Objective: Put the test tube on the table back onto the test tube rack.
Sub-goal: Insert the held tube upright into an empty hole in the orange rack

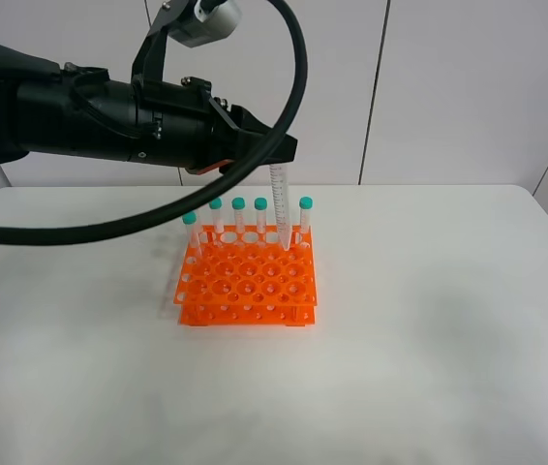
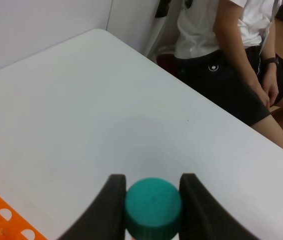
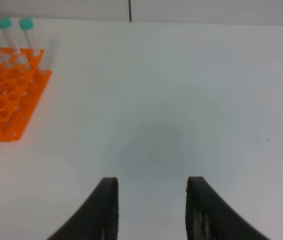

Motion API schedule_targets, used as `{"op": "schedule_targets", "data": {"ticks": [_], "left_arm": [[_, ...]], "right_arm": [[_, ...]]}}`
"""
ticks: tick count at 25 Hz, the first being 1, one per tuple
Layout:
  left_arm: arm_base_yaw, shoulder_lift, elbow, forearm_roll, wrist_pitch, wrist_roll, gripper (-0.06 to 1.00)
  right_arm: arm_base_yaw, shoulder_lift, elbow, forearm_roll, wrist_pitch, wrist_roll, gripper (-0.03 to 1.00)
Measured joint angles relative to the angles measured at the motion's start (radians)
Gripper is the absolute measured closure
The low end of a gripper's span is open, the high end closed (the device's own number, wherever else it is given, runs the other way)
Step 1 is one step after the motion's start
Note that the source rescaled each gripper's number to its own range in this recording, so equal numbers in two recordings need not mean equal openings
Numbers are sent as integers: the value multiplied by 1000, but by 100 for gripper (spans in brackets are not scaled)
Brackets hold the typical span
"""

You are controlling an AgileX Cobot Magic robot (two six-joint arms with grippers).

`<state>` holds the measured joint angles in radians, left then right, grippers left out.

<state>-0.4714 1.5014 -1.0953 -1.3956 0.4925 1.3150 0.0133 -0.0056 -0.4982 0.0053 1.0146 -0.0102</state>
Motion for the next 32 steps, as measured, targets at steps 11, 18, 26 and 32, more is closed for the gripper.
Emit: {"op": "schedule_targets", "data": {"ticks": [11,18,26,32], "left_arm": [[0,0,0,1,0,1,94],[0,0,0,2,2,1,94],[0,0,0,2,3,1,94],[0,0,0,2,-19,1,94]], "right_arm": [[0,0,2,35,12,10,13],[0,0,2,45,12,10,13],[0,0,2,46,12,10,13],[0,0,2,46,12,10,13]]}}
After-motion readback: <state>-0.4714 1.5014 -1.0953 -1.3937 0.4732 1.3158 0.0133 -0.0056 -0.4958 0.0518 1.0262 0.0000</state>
